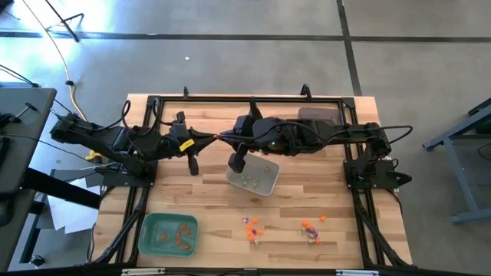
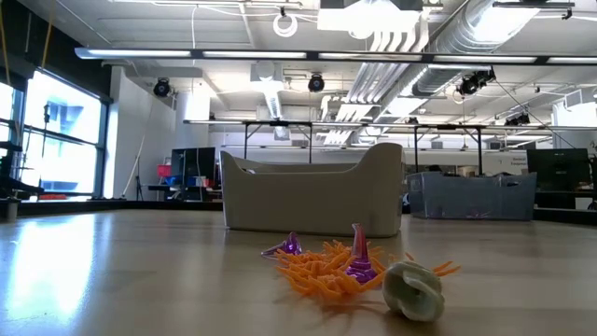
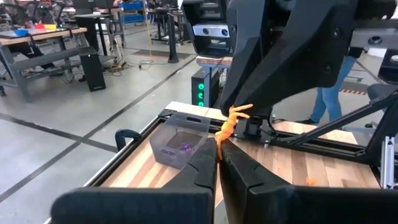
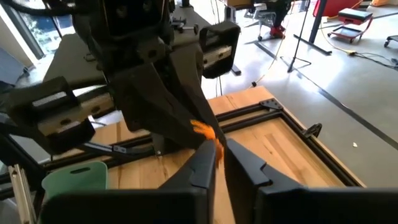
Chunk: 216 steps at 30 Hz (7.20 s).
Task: Sort Halloween decoration
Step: Put the orange spider toy into the green bin
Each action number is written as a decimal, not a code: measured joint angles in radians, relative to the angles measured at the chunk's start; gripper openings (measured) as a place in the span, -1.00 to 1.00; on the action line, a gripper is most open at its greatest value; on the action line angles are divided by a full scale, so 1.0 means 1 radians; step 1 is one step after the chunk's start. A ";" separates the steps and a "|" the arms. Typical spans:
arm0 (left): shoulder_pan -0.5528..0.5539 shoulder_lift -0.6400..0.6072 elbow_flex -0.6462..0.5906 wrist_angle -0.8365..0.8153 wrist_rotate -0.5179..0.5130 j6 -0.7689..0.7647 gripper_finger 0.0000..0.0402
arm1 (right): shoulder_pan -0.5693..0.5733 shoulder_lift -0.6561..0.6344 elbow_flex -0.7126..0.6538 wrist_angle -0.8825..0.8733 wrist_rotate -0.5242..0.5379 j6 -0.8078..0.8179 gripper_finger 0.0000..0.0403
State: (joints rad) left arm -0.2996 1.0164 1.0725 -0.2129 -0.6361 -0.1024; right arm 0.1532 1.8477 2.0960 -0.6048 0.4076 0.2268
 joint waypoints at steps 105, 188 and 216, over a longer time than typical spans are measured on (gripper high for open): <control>-0.617 0.534 0.261 -0.818 0.216 -1.791 -0.54 | 0.004 -0.037 -0.005 -0.966 -0.280 0.067 -0.27; -0.163 0.516 0.396 -0.728 0.188 -0.611 -0.63 | 0.462 -0.402 -1.499 0.114 -0.696 1.093 -0.99; -0.150 0.424 0.397 -0.809 0.143 -0.401 -0.63 | 0.231 -0.575 -0.830 -0.415 -0.018 0.627 -1.00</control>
State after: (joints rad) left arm -0.4493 1.4400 1.4696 -1.0223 -0.4926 -0.5032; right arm 0.3846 1.2732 1.2661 -1.0199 0.3899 0.8537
